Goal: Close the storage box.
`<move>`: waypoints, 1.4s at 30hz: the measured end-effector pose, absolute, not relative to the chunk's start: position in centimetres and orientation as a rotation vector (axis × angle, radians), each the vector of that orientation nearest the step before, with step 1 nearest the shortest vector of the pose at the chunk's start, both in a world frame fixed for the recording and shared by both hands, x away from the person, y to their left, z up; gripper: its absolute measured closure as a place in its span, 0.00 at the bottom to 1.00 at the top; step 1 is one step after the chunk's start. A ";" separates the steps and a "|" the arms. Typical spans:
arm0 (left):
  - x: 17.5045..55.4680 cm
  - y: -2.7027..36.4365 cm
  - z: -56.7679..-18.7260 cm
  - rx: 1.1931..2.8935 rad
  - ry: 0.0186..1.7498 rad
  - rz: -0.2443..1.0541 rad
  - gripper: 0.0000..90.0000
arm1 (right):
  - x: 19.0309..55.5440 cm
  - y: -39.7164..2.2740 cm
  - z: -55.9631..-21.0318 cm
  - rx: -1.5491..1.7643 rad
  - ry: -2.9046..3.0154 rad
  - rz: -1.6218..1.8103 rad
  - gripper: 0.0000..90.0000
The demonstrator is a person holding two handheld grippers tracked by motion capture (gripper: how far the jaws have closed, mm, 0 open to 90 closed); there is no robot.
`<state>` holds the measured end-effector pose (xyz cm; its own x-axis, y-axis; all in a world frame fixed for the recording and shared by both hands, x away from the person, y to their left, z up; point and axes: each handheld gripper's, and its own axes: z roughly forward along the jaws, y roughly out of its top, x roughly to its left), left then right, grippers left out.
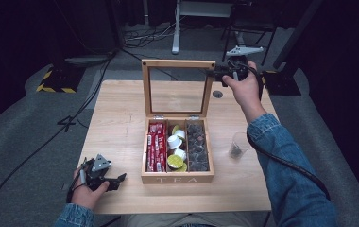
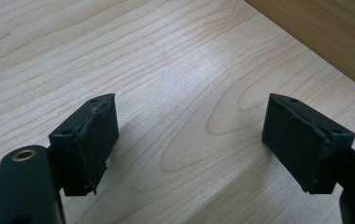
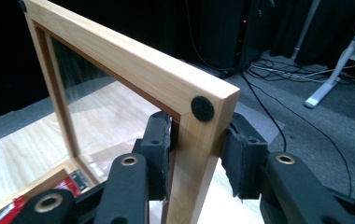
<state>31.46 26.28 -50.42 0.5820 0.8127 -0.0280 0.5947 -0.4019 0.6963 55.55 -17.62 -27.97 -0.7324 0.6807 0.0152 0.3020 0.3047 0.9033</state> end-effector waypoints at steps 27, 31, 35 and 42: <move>31.7 26.2 -50.4 2.144 1.113 0.423 0.21 | 45.2 -19.2 -28.7 0.638 2.335 1.388 0.68; 31.7 26.2 -50.4 2.143 1.114 0.423 0.21 | 43.9 -19.3 -29.3 0.618 2.343 1.383 0.66; 31.7 26.2 -50.4 2.143 1.114 0.424 0.21 | 43.2 -19.3 -29.8 0.613 2.352 1.384 0.65; 31.7 26.2 -50.4 2.143 1.115 0.423 0.21 | 41.6 -19.4 -30.8 0.573 2.373 1.358 0.61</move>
